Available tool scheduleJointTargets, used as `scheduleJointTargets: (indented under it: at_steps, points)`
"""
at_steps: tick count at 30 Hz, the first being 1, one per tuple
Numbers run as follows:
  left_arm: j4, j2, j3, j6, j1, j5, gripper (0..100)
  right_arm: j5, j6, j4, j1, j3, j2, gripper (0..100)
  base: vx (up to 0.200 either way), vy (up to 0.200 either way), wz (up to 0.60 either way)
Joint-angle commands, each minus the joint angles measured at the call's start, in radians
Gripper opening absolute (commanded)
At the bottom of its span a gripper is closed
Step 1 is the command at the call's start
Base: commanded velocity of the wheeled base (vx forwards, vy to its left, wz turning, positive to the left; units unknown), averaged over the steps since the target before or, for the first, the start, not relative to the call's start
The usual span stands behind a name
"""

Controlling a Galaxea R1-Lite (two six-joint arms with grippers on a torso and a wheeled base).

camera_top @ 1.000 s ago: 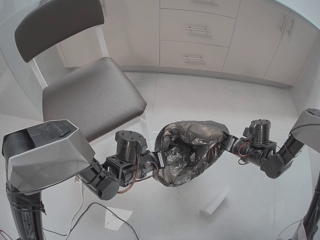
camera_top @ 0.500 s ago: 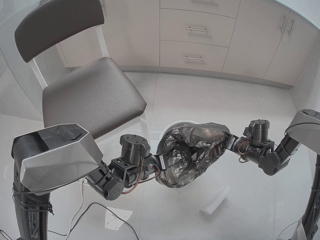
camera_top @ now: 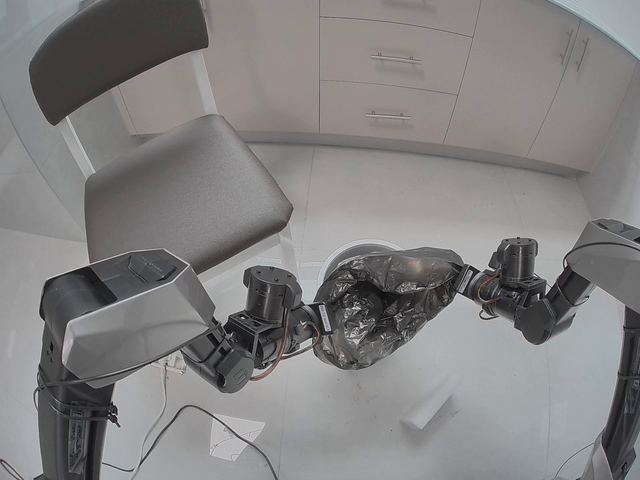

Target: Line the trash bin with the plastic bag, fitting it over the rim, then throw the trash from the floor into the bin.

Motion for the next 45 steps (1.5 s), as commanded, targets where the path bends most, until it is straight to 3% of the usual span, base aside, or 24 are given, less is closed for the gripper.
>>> scheduleJointTargets:
  at_steps: [1, 20, 45]
  points:
    - [0.006, 0.022, -0.030, 0.000, 0.003, 0.000, 0, 0.001, -0.004, 0.000, -0.002, -0.021, 0.017, 0, 0.000, 0.000, 0.00]
    - [0.145, 0.026, -0.147, -0.002, 0.048, -0.001, 0, 0.001, -0.016, 0.000, 0.006, -0.045, 0.048, 0, 0.000, 0.000, 0.00]
    - [0.253, 0.052, -0.156, -0.008, 0.046, -0.006, 0, 0.002, -0.043, 0.001, 0.009, 0.021, 0.063, 0, 0.000, 0.000, 0.00]
